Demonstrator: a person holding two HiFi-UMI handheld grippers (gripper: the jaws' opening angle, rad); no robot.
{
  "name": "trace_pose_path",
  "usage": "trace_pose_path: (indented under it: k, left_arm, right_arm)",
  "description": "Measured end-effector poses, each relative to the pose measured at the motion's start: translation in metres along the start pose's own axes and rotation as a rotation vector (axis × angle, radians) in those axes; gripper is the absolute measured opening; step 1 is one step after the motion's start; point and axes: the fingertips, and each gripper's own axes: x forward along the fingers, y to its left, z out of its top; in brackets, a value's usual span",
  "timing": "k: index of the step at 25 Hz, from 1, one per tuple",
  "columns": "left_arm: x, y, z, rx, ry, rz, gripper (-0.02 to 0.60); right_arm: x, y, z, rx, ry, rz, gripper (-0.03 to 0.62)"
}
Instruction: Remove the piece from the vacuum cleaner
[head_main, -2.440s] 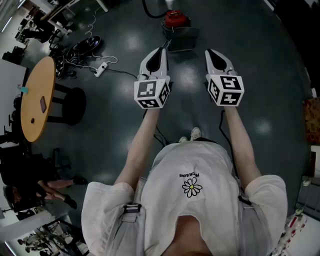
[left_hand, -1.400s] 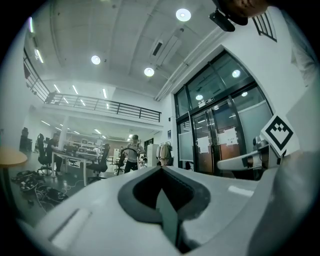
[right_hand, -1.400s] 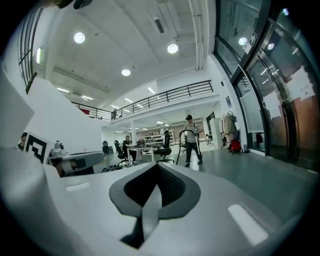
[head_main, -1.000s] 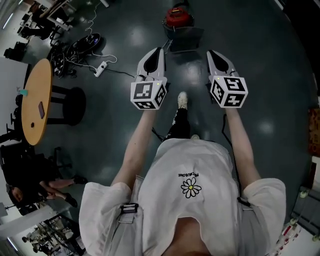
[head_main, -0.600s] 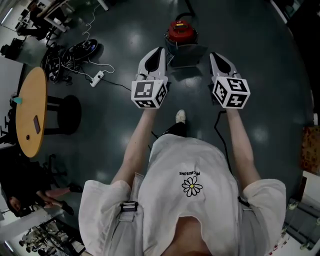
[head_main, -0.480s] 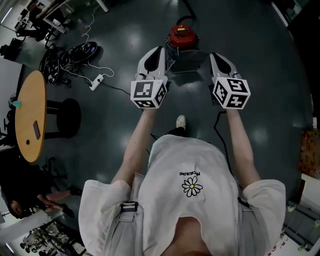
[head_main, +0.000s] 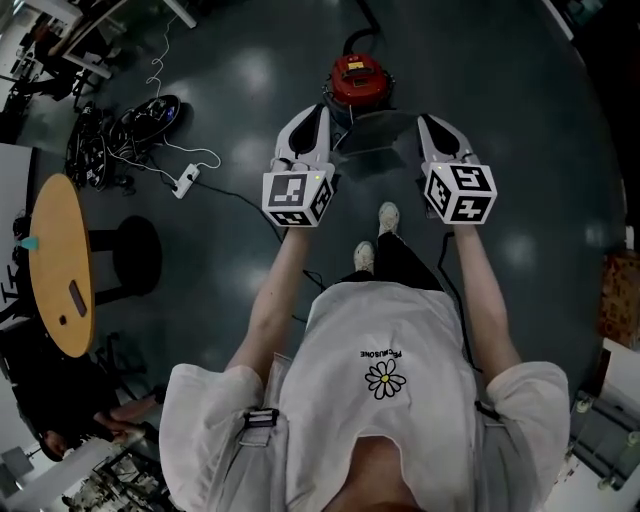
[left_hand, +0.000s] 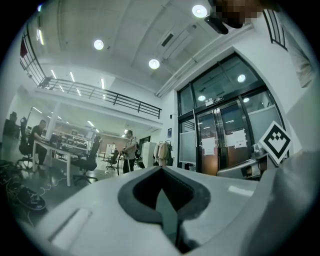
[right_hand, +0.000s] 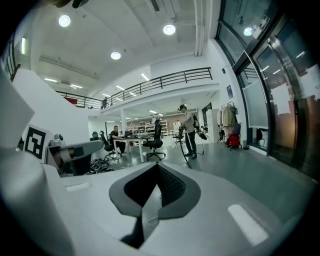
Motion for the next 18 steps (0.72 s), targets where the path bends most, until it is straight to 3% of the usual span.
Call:
trace_pose_path:
  k: [8,18]
  left_arm:
    - [0.076,0.016,-0.041,0.004,0.096,0.003,0.002]
    - [0.204,0.034,-0.085,0.013,0.216,-0.012,0.001]
  right_arm:
    - [0.081,-0.050,0.007,0.030,0.009,0.036,0.026]
    - [0.179,-0.146,0.008,0.051,0.068,0.031,0.026]
